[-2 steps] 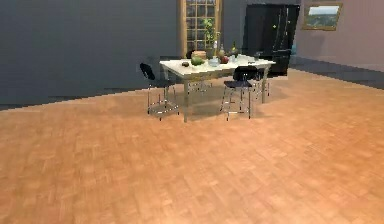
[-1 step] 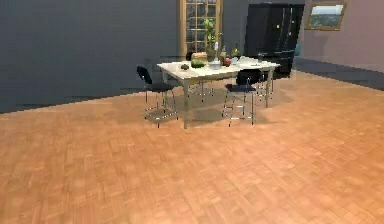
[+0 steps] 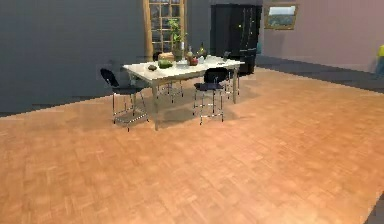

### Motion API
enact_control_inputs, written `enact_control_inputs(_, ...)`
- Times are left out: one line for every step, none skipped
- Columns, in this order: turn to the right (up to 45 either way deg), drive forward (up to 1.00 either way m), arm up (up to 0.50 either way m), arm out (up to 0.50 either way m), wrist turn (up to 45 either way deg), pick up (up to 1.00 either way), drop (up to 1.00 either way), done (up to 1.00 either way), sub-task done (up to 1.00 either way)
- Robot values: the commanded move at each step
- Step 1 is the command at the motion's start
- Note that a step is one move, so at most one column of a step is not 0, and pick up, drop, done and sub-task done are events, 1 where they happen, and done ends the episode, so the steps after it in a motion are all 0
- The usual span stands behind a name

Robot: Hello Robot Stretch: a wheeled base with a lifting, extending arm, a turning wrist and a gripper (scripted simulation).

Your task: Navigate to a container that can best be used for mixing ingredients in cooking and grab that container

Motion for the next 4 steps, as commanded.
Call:
enact_control_inputs(0.0, 1.00, 0.00, 0.00, 0.0, 0.00, 0.00, 0.00, 0.00)
enact_control_inputs(0.0, 0.90, 0.00, 0.00, 0.0, 0.00, 0.00, 0.00, 0.00)
enact_control_inputs(-45.0, 0.00, 0.00, 0.00, 0.0, 0.00, 0.00, 0.00, 0.00)
enact_control_inputs(-45.0, 0.00, 0.00, 0.00, 0.0, 0.00, 0.00, 0.00, 0.00)
